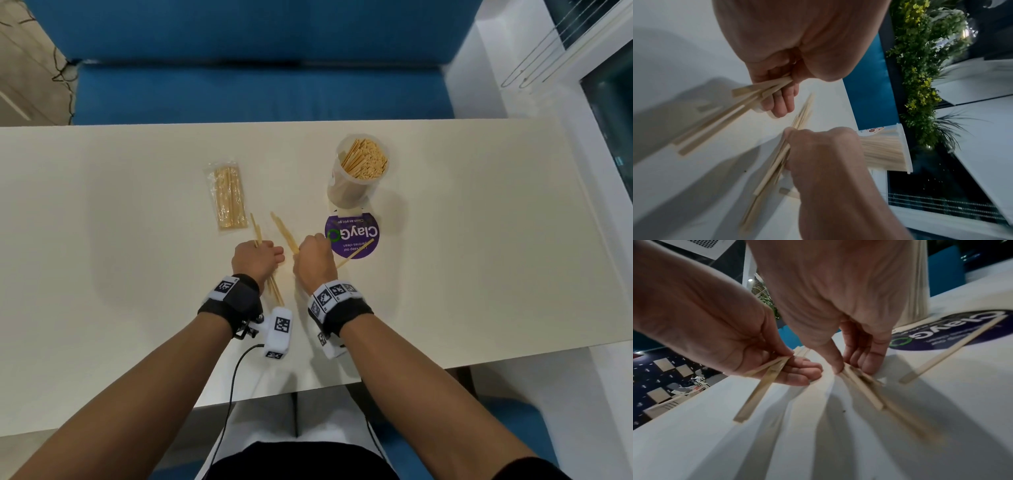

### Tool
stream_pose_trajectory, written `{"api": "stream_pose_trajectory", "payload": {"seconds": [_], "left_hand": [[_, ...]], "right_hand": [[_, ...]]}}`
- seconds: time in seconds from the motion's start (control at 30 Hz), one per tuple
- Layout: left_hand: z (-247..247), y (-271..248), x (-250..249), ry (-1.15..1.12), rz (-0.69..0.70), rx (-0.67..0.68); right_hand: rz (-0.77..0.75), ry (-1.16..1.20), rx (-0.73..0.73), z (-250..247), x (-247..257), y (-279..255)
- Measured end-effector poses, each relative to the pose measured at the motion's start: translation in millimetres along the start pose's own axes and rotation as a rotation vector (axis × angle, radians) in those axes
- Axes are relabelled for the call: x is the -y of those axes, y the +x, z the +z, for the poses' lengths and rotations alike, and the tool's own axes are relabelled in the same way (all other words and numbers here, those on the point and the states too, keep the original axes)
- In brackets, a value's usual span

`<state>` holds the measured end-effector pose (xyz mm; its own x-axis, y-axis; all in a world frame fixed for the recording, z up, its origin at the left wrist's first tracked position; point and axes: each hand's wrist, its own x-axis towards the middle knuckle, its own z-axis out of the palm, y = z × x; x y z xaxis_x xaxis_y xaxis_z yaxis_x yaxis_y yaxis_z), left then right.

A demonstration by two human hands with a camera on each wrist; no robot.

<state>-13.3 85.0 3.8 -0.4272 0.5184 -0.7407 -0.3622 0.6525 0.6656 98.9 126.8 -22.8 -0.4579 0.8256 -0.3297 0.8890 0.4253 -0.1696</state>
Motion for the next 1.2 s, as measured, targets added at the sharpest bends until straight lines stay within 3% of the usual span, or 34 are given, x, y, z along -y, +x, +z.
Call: {"api": "stream_pose_trajectory", "payload": {"seconds": [0.17, 0.27, 0.37, 0.47, 0.6, 0.73, 0.93, 1.07, 1.2], "left_hand": [[-5.5, 10.8, 5.3, 0.095, -0.019, -0.001], [-5.1, 2.5, 0.8, 0.042, -0.068, 0.084], [-1.6, -1.4, -0.1, -0.032, -0.079, 0.089], [4.1, -9.1, -5.9, -0.093, -0.122, 0.121], [9.3, -6.1, -7.7, -0.256, -0.235, 0.143], [15.9, -3.3, -5.3, -0.298, -0.220, 0.177], [18.2, -0.6, -9.0, -0.355, -0.205, 0.173], [13.6, 7.6, -10.6, -0.248, -0.152, 0.188], [5.7, 13.3, -10.4, -0.144, -0.136, 0.172]], "right_hand": [[0.111, 0.027, 0.086, 7.1, 20.2, -3.7], [0.149, 0.077, 0.026, 13.9, 21.7, -6.7], [0.212, 0.307, 0.059, 6.0, 12.2, -1.7], [0.276, 0.447, 0.197, -14.3, 9.3, -0.1], [0.297, 0.700, 0.196, -32.2, 14.9, -9.7], [0.287, 0.777, 0.023, -28.2, 15.6, -9.5], [0.153, 0.839, -0.039, -29.9, 7.7, -23.9], [0.415, 0.850, -0.107, -36.3, -29.8, -26.0], [0.688, 0.678, -0.059, -38.5, -76.0, -29.6]]}}
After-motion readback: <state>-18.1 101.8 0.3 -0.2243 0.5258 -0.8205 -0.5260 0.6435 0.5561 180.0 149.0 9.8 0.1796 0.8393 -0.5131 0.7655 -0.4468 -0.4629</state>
